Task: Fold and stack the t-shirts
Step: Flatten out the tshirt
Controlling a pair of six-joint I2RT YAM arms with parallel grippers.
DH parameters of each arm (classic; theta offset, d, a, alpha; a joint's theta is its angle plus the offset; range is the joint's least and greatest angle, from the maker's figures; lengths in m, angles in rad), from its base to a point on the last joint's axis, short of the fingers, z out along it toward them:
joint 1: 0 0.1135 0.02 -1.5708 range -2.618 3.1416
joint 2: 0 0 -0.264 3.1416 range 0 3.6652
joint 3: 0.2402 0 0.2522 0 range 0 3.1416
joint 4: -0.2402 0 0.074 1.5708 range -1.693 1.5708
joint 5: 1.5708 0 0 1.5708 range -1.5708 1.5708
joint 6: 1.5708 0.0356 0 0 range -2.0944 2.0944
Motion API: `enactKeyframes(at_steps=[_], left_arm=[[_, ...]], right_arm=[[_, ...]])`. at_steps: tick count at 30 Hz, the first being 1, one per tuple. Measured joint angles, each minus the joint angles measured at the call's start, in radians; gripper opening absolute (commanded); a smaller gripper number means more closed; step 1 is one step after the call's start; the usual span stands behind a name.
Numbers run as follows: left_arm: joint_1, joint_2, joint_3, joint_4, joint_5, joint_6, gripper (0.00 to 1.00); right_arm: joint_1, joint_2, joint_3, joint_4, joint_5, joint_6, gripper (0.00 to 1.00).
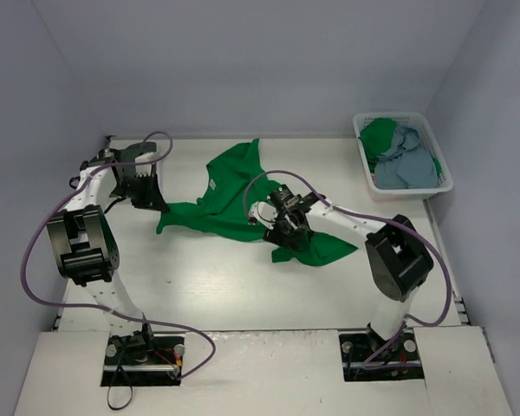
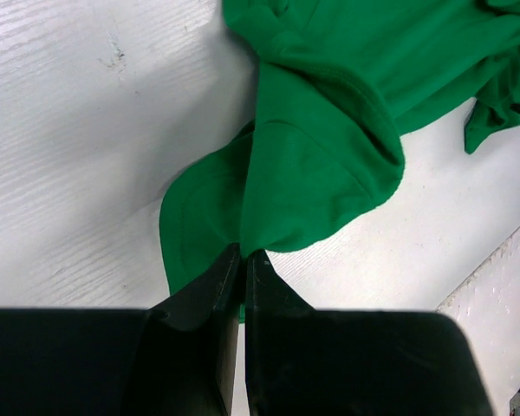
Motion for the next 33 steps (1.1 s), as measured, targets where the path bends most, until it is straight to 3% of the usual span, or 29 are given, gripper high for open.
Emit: enactKeyframes(at_steps=[10,20,33], left_arm=[[0.0,-0.013,-0.071,0.04,0.011,-0.005,0.0],[0.0,-0.017,-0.117,0.079,0.013,-0.02,0.0],[0.002,-0.024,-0.125,0.094,0.017,-0.021,0.0]], right_arm=[[0.106,-0.183,-0.107,-0.057,-0.024,0.016,0.5],[0.213,-0.14,-0.095,-0.056,-0.035,0.045,0.46],[0.211,-0.047,-0.066,-0.049,-0.038,0.042,0.44]])
